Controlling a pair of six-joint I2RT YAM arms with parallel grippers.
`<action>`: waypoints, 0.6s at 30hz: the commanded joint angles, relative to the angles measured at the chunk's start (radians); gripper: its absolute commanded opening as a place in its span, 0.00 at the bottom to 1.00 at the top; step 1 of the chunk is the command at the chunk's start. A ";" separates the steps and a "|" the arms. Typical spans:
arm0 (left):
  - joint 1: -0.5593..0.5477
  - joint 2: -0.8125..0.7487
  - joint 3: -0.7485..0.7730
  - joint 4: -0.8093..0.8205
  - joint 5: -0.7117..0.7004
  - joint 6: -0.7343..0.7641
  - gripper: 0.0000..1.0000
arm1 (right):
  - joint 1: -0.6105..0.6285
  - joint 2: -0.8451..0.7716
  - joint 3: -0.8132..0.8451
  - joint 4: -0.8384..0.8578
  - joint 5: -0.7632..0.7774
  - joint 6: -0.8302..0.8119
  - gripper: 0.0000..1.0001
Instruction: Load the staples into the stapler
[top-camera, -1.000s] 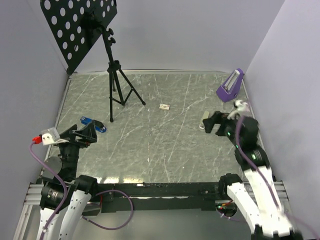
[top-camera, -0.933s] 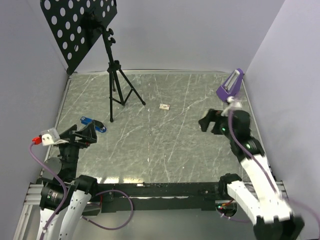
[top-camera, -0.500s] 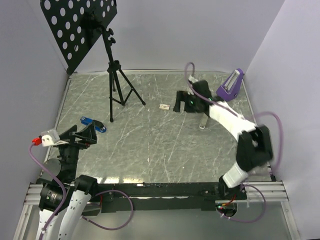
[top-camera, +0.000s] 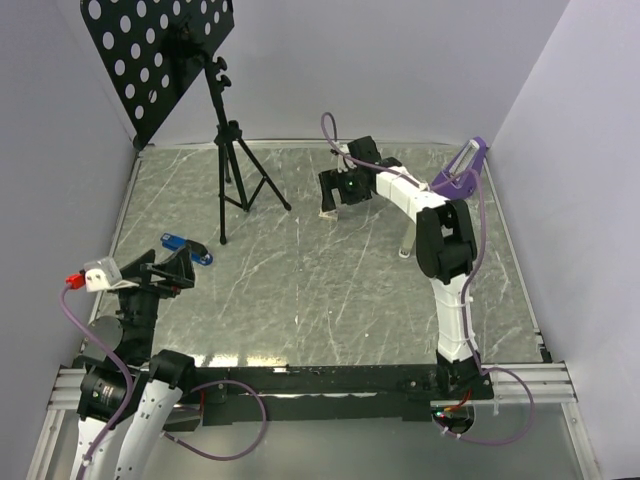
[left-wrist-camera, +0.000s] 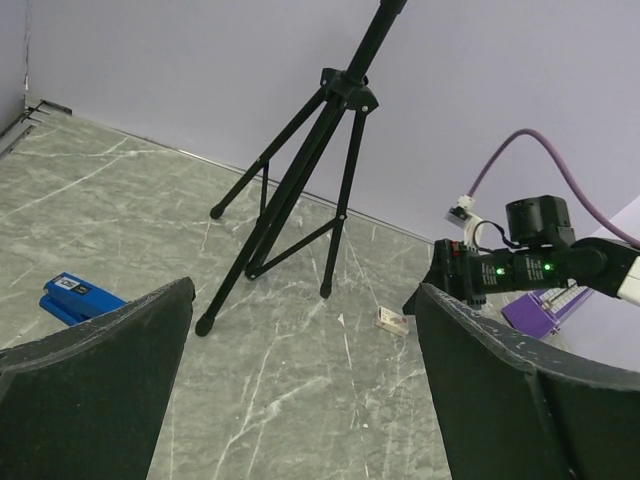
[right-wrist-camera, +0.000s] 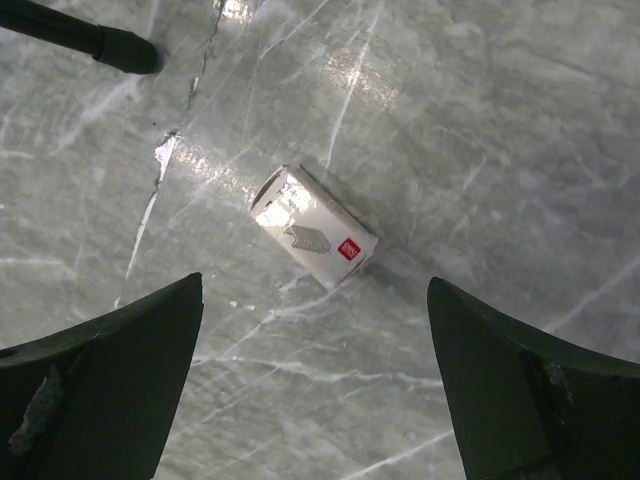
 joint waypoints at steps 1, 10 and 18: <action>-0.004 0.028 0.009 0.041 0.016 0.017 0.97 | 0.019 0.056 0.103 -0.058 -0.052 -0.085 1.00; -0.008 0.055 0.008 0.049 0.036 0.020 0.97 | 0.048 0.159 0.189 -0.082 -0.053 -0.119 1.00; -0.008 0.060 0.006 0.051 0.042 0.023 0.97 | 0.093 0.167 0.161 -0.093 0.039 -0.137 1.00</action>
